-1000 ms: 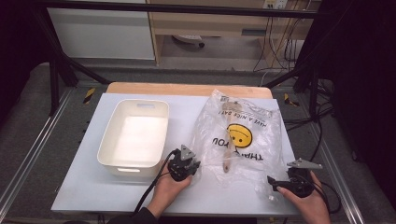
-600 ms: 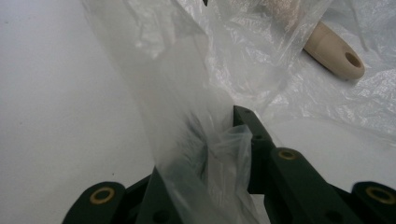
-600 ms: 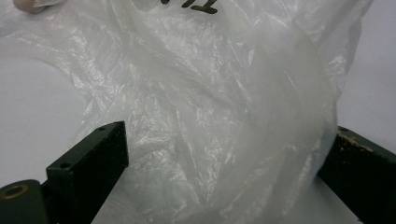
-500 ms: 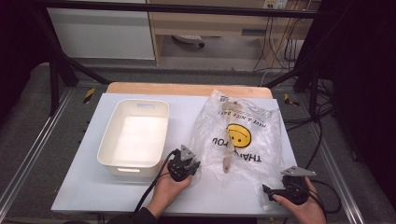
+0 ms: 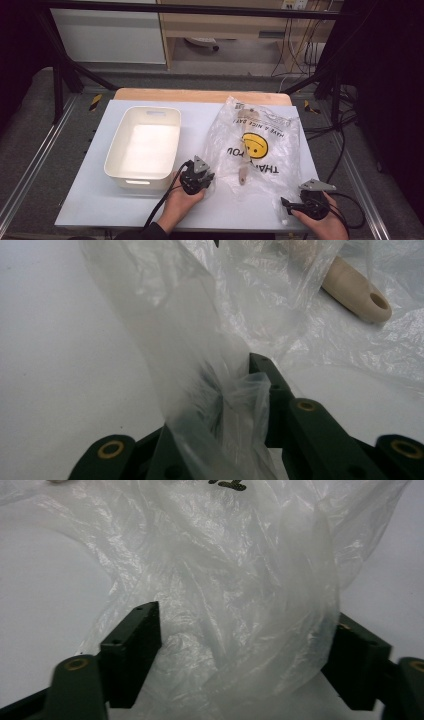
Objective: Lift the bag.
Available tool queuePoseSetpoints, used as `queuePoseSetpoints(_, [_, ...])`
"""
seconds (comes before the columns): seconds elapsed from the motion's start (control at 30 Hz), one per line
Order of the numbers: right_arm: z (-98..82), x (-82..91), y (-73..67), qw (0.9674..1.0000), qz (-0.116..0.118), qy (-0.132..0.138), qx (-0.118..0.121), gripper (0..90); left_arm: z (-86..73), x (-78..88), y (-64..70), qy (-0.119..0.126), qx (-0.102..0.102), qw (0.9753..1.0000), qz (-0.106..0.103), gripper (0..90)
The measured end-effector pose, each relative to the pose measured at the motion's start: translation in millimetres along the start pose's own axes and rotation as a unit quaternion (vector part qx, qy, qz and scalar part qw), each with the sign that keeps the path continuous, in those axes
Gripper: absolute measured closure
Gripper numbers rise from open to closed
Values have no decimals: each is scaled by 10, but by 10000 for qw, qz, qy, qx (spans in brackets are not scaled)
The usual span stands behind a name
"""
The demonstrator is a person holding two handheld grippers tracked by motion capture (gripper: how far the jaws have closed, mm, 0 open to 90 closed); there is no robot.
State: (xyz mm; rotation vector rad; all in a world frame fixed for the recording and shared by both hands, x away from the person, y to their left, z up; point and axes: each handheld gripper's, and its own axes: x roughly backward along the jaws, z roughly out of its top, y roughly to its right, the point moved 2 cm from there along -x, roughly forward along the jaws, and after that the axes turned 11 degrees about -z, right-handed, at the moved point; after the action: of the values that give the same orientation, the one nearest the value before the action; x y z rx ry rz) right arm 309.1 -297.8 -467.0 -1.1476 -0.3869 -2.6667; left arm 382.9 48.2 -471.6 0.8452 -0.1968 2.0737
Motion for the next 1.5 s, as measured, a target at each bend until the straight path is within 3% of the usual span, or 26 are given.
queuePoseSetpoints(0.5, [45,27,-100,9984,390,138,380,789,-8,0,11,12,-57,10000,4,785])
queuePoseSetpoints(0.7, [63,8,-104,9980,513,135,342,890,-10,1,15,15,-57,10000,-21,803])
queuePoseSetpoints(0.93, [97,-12,-83,9968,737,140,264,900,4,0,24,-4,38,9998,-190,890])
queuePoseSetpoints(1.07, [171,-18,-114,9958,827,150,361,900,49,15,56,5,87,9994,-346,900])
queuePoseSetpoints(1.27, [386,11,-154,9941,969,352,336,900,209,119,121,80,67,9984,-564,900])
queuePoseSetpoints(1.5, [642,6,-280,9909,1083,644,481,900,407,238,102,176,153,9967,-775,900])
